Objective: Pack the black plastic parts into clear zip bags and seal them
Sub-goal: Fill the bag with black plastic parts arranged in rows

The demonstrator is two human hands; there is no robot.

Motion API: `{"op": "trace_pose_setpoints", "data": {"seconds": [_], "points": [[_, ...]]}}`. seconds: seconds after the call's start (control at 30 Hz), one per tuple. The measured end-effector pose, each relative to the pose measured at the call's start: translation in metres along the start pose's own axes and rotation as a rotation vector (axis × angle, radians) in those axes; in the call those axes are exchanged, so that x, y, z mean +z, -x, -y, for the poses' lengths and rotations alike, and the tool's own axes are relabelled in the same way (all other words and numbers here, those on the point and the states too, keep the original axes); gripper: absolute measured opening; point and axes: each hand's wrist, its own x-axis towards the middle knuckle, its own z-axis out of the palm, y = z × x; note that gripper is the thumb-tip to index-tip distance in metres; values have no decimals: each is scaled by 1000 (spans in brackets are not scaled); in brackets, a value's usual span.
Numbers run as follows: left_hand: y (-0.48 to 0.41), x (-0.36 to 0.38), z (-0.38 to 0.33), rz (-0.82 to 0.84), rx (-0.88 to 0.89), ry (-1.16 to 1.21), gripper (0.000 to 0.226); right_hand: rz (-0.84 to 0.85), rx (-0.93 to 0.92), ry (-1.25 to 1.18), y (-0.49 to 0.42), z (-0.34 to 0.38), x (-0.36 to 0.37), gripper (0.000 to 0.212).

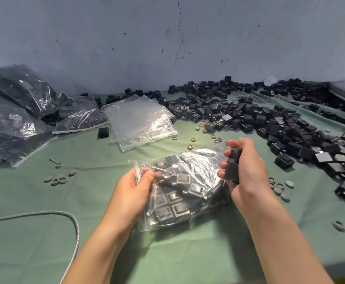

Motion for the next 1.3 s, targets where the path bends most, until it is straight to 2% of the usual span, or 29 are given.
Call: {"op": "trace_pose_setpoints", "data": {"seconds": [0.17, 0.3, 0.4, 0.5, 0.57, 0.67, 0.77, 0.9, 1.0, 1.07, 1.1, 1.17, 1.23, 1.3], "points": [[-1, 12, -8, 35, -119, 323, 14, 22, 29, 32, 0, -2, 2, 19], [-5, 13, -12, 71, -237, 459, 11, 72, 5, 91, 0, -5, 6, 23], [-4, 11, -17, 142, -285, 548, 9, 98, -1, 101, 1, -7, 10, 16], [-3, 6, -15, 160, -319, 658, 25, 126, 4, 92, 3, -7, 13, 10], [-3, 4, -15, 164, -335, 673, 30, 158, 7, 103, 4, -8, 15, 10], [-5, -1, -14, 147, -333, 622, 22, 220, 12, 134, 6, -10, 17, 8], [-6, -10, -10, 114, -320, 595, 20, 290, -29, 169, 6, -14, 17, 24], [-4, -19, -9, -10, -238, 492, 18, 362, -234, 302, 10, -19, 18, 37], [-4, -24, -3, -262, -40, 156, 15, 436, -460, 500, 18, -28, 19, 35], [1, -26, -1, -381, 133, -58, 14, 487, -625, 717, 25, -35, 22, 46], [6, -26, -3, -385, 209, -87, 12, 507, -717, 841, 28, -39, 24, 55], [18, -21, -10, -281, 306, -35, 8, 546, -889, 1012, 35, -48, 29, 65], [29, -14, -16, -141, 324, 2, 14, 586, -947, 1057, 41, -54, 33, 66], [35, -11, -18, -84, 310, -2, 24, 614, -1000, 1050, 45, -59, 33, 65]]}}
